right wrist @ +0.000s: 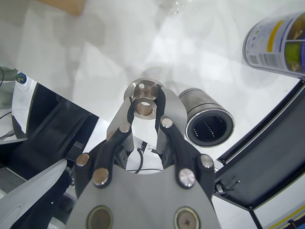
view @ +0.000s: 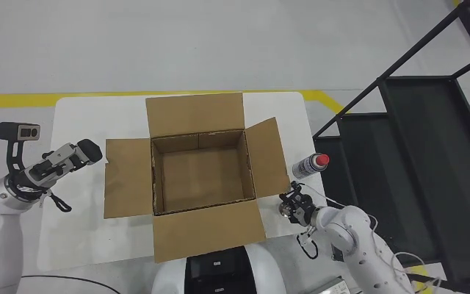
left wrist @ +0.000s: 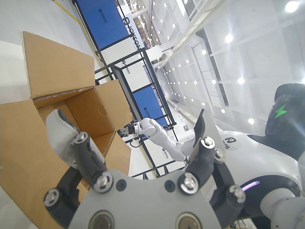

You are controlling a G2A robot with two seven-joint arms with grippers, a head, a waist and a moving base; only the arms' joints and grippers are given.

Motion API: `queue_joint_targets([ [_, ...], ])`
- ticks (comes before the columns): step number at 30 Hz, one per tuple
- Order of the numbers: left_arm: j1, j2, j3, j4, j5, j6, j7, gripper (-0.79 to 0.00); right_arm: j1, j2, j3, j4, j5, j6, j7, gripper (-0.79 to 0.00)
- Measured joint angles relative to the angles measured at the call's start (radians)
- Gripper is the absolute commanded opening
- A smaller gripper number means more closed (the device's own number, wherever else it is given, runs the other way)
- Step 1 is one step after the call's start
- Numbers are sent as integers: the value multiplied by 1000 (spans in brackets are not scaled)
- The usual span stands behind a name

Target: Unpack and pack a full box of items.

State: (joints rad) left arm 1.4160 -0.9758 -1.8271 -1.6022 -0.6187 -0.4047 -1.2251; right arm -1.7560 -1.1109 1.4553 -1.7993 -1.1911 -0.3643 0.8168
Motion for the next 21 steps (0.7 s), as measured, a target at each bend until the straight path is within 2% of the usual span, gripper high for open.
queue_joint_targets([
  [4,0,0,0,0,0,0,0,0,17,-1,-22,21,0,12,9,-785],
  [5,0,0,0,0,0,0,0,0,20,-1,-26,25,0,14,13,-733],
  [7,0,0,0,0,0,0,0,0,28,-1,-39,34,-6,20,19,-480],
  [8,0,0,0,0,0,0,0,0,32,-2,-44,37,-8,23,20,-409],
  [9,0,0,0,0,0,0,0,0,35,-2,-49,40,-9,26,21,-274],
  [10,0,0,0,0,0,0,0,0,40,-2,-55,43,-9,29,22,-228],
  [11,0,0,0,0,0,0,0,0,43,-2,-59,45,-10,32,24,-139],
  [18,0,0,0,0,0,0,0,0,60,-2,-73,48,-6,47,28,-89],
  [21,0,0,0,0,0,0,0,0,48,1,-61,27,15,34,25,-28],
])
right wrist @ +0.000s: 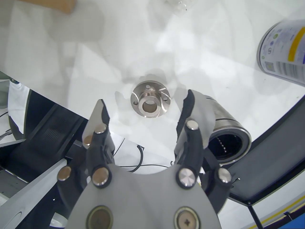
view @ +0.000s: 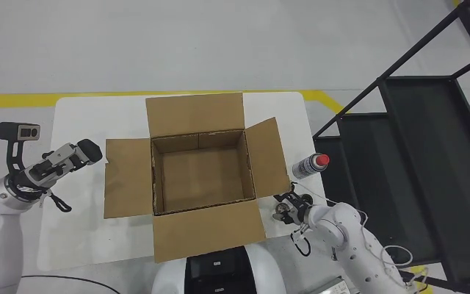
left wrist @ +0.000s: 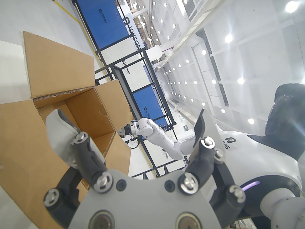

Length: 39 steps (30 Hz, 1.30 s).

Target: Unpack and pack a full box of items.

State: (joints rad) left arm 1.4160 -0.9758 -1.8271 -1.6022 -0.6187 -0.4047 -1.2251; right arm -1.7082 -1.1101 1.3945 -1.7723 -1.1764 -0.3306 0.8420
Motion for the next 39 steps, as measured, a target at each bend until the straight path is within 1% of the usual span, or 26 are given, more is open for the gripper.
queue_joint_targets([
  [1,0,0,0,0,0,0,0,0,-12,2,11,-16,12,-12,-1,0],
  [10,0,0,0,0,0,0,0,0,-160,28,140,-208,66,-139,-5,0],
  [17,0,0,0,0,0,0,0,0,-246,41,213,-301,102,-208,-23,0],
  [22,0,0,0,0,0,0,0,0,-248,46,219,-306,141,-228,-30,0],
  [26,0,0,0,0,0,0,0,0,-236,46,223,-301,197,-214,-38,0],
  [37,0,0,0,0,0,0,0,0,-236,46,223,-301,195,-214,-38,0],
  [39,3,2,-9,8,19,15,18,0,-236,46,223,-301,195,-214,-38,0],
])
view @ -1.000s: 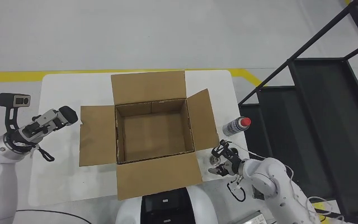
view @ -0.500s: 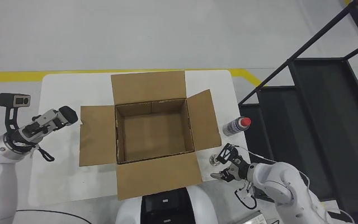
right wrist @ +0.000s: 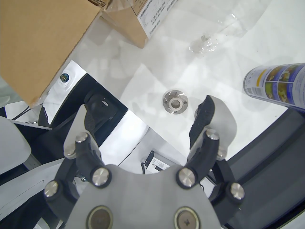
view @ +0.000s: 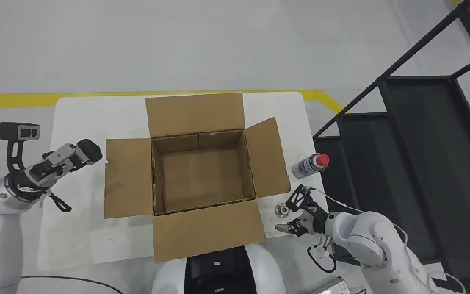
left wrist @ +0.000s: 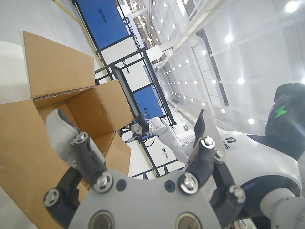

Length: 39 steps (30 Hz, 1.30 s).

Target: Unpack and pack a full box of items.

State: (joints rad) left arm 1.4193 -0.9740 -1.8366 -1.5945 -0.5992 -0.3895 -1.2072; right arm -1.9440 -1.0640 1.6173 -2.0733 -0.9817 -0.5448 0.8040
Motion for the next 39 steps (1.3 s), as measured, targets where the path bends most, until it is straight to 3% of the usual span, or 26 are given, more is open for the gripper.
queue_joint_targets([
  [8,22,18,-69,83,248,56,123,0,0,0,0,0,0,0,0,0],
  [16,-25,28,51,189,501,-17,60,0,0,0,0,0,0,0,0,0],
  [23,-95,30,141,243,444,-76,-50,0,0,0,0,0,0,0,0,0],
  [24,-100,30,147,244,434,-84,-62,-74,0,0,0,0,0,0,0,0],
  [25,-104,31,153,243,419,-93,-77,-425,0,0,0,0,0,0,0,0],
  [26,-106,32,156,242,408,-98,-87,-643,0,0,0,0,0,0,0,0],
  [27,-106,33,158,240,395,-101,-97,-785,0,0,0,0,0,0,0,0],
  [39,-108,45,185,228,271,-95,-128,-785,0,0,0,0,0,0,0,0],
])
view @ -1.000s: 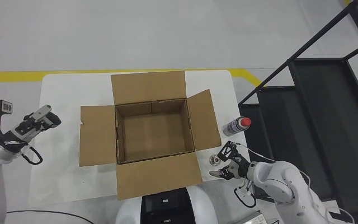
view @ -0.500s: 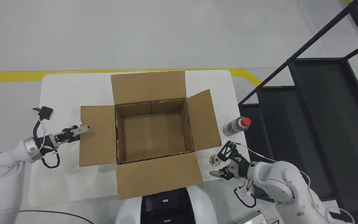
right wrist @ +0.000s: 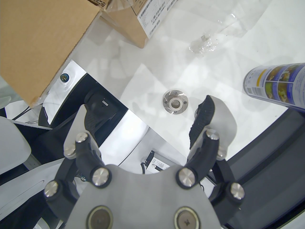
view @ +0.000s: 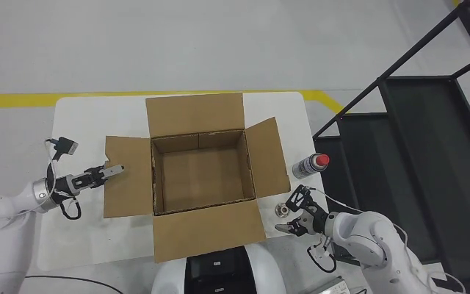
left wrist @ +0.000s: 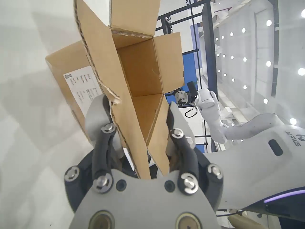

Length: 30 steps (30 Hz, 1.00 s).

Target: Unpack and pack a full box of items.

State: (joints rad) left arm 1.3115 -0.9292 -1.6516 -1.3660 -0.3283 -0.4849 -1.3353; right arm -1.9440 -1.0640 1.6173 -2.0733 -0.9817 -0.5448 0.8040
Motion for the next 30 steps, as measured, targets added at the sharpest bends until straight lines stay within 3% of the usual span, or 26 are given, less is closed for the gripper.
queue_joint_targets([
  [9,-51,-6,37,52,-49,-23,100,-785,0,0,0,0,0,0,0,0],
  [28,-91,4,-14,173,-137,-43,191,-785,0,0,0,0,0,0,0,0],
  [29,-91,4,-12,178,-135,-40,192,-603,0,0,0,0,0,0,0,0],
  [30,-92,5,-10,181,-132,-35,190,0,0,0,0,0,0,0,0,0],
])
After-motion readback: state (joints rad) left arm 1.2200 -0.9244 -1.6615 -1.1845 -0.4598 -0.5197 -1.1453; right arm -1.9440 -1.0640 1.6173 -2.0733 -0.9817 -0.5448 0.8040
